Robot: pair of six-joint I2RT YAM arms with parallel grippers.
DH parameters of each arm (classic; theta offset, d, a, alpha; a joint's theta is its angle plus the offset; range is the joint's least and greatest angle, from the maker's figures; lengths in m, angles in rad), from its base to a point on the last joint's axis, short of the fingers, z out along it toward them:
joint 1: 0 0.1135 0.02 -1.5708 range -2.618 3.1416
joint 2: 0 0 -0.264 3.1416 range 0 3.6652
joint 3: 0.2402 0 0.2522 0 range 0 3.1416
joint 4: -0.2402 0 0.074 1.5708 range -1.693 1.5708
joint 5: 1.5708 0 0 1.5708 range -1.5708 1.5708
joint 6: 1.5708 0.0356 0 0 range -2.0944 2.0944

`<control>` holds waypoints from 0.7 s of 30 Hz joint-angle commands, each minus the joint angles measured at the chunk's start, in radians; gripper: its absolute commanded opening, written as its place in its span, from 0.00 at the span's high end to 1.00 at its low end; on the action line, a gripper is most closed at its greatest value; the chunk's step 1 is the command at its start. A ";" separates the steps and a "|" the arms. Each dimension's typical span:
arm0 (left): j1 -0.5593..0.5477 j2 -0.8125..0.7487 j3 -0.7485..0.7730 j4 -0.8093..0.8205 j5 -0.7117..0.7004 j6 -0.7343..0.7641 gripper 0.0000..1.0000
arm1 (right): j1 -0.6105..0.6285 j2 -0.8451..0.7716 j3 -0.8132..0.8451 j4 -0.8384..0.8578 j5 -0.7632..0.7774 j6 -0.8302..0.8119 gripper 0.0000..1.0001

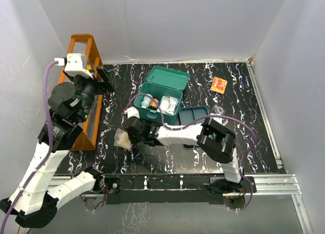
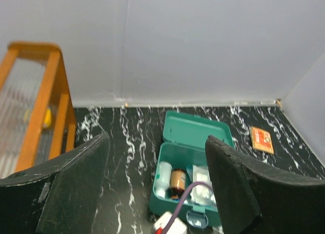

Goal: Organize the medicine kit

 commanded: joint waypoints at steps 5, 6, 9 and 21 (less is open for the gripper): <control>-0.002 0.017 -0.090 -0.210 -0.163 -0.271 0.24 | -0.002 -0.326 -0.283 0.146 0.098 0.179 0.86; -0.002 0.011 -0.102 -0.233 -0.170 -0.295 0.24 | -0.002 -0.360 -0.323 0.155 0.101 0.193 0.86; -0.001 -0.021 -0.170 -0.268 -0.114 -0.358 0.24 | -0.008 -0.440 -0.395 0.161 0.124 0.244 0.86; -0.002 -0.133 -0.494 -0.090 0.278 -0.591 0.10 | -0.078 -0.707 -0.482 0.163 0.182 0.438 0.86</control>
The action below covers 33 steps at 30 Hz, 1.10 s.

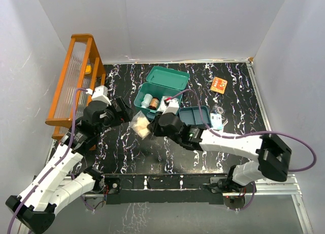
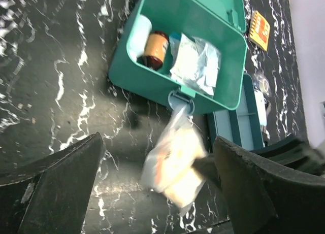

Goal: Organize the medicine kit

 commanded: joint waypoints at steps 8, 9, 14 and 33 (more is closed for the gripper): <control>-0.003 0.022 -0.093 0.269 0.246 -0.123 0.06 | -0.068 -0.132 0.055 0.040 0.045 0.121 0.85; -0.001 0.028 -0.100 0.295 0.259 -0.125 0.06 | -0.071 -0.131 0.057 0.036 0.039 0.126 0.85; -0.001 0.040 -0.174 0.420 0.282 -0.179 0.07 | -0.094 -0.131 0.069 0.034 -0.011 0.159 0.84; -0.002 0.038 -0.279 0.603 0.300 -0.190 0.65 | -0.121 -0.093 0.042 0.124 -0.128 0.055 0.81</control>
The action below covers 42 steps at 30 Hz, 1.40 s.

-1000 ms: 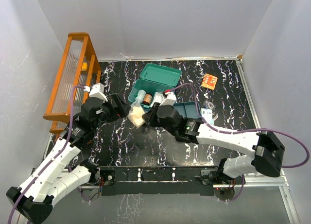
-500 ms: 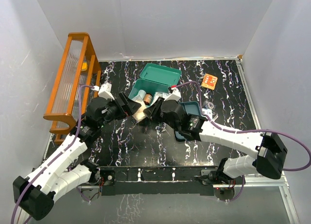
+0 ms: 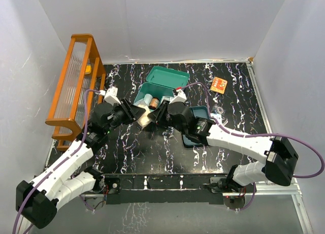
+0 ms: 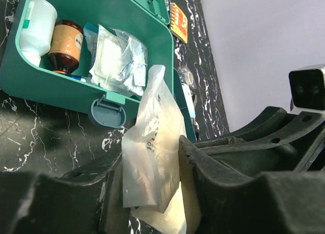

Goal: Organize the medicine kit

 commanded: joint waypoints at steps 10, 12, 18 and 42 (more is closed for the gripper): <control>-0.002 -0.025 0.022 0.078 0.072 0.141 0.84 | -0.101 -0.077 -0.063 0.179 -0.265 -0.299 0.51; -0.002 -0.010 0.050 0.056 0.106 0.183 0.84 | -0.150 -0.087 -0.061 0.170 -0.392 -0.347 0.49; 0.013 0.114 0.196 -0.038 0.253 0.291 0.83 | -0.250 -0.165 -0.086 0.161 -0.499 -0.376 0.48; 0.023 0.913 0.933 -0.413 0.486 0.528 0.82 | -0.283 -0.453 -0.176 0.005 -0.079 -0.269 0.47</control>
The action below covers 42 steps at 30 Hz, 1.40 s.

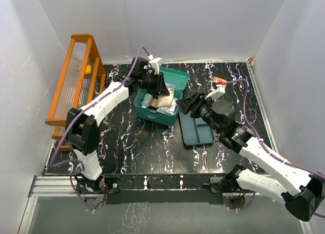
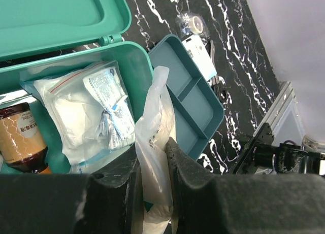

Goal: Organize the medicine kit

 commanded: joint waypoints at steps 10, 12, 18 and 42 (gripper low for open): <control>0.003 0.173 0.116 -0.051 0.135 0.027 0.81 | -0.004 -0.009 -0.004 0.003 0.026 0.041 0.47; 0.003 0.208 0.144 -0.056 0.164 0.021 0.81 | -0.004 -0.006 0.000 0.001 0.024 0.041 0.47; 0.000 0.281 0.183 -0.047 0.192 0.008 0.79 | -0.005 -0.003 0.003 -0.006 0.024 0.046 0.47; 0.001 0.282 0.307 -0.190 -0.110 0.091 0.44 | -0.005 -0.005 -0.003 -0.008 0.038 0.062 0.47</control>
